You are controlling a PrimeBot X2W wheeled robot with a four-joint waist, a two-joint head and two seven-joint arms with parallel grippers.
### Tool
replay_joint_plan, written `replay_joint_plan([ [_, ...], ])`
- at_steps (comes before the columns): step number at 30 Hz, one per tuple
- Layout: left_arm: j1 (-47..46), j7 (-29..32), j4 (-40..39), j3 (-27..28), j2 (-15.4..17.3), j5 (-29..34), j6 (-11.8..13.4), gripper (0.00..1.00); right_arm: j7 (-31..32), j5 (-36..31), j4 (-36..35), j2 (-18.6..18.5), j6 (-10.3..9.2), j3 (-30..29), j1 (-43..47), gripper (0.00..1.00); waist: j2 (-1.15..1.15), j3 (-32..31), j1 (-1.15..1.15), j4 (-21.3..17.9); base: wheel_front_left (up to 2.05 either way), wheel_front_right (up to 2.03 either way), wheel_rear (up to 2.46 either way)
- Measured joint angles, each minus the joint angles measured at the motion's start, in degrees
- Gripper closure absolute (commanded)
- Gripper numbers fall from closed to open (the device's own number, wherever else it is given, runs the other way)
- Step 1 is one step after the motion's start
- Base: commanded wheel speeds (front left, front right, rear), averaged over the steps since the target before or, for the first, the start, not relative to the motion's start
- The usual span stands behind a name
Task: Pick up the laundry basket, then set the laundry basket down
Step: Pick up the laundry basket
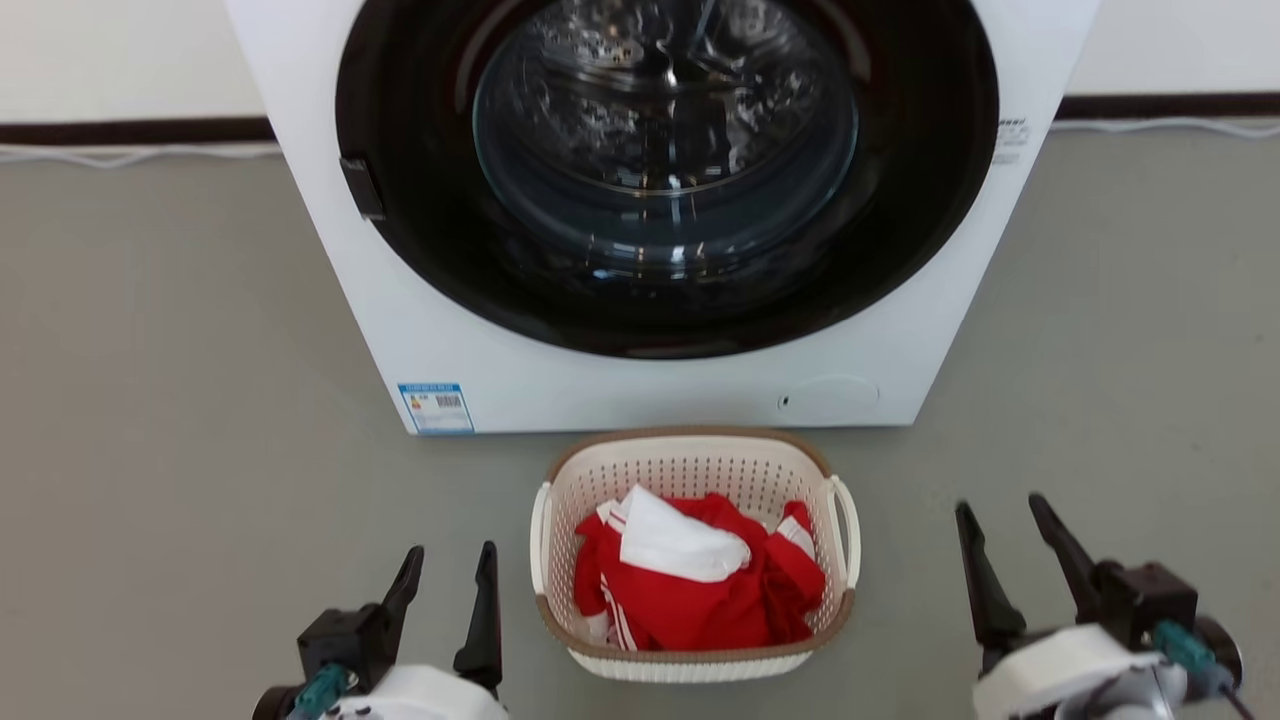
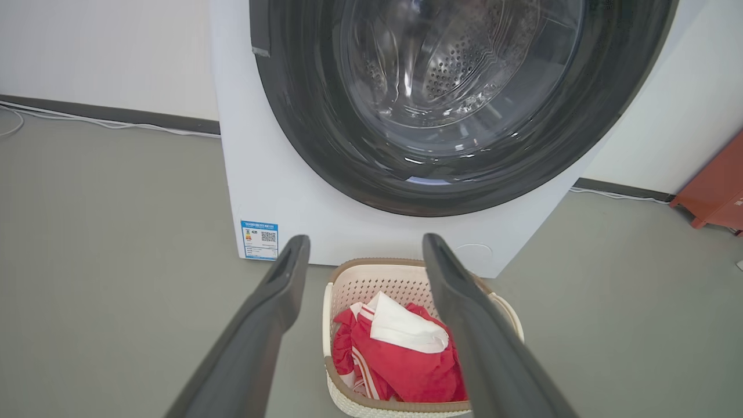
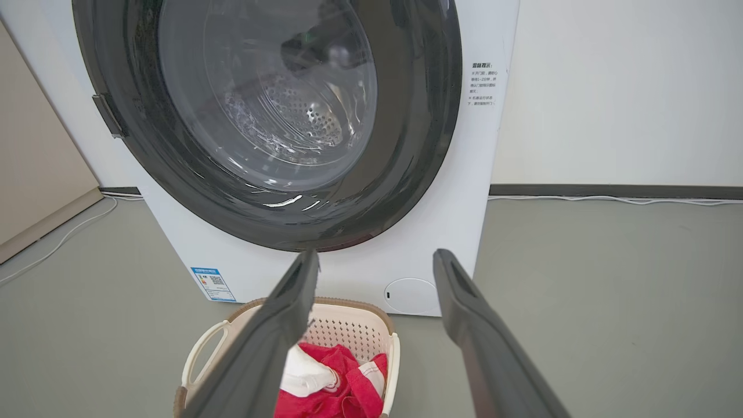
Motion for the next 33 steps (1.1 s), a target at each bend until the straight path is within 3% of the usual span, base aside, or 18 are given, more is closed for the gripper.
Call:
replay_joint_plan([
  [14, -10.5, -0.2, 4.2, -4.1, 0.0, -1.2, 1.5, 0.0, 0.0, 1.9, 6.4, -0.9, 0.0, 0.7, -11.3, 0.0, 0.0, 9.3, 0.0, 0.0, 0.0, 0.0, 0.0],
  [26, -24.0, -0.2, 16.7, -9.5, -0.3, -5.0, 2.8, 0.0, 0.0, 3.7, 17.6, -3.8, 0.01, 3.9, -23.6, 0.0, 0.0, 19.7, 0.0, -0.3, 0.0, 0.0, 0.0],
  [33, -31.3, -0.2, 21.6, -12.5, -0.5, -7.4, 4.1, 0.0, 0.0, 5.1, 20.7, -5.1, 0.01, 6.1, -28.8, 0.0, 0.0, 26.0, 0.0, 0.1, 0.0, 0.0, 0.0],
])
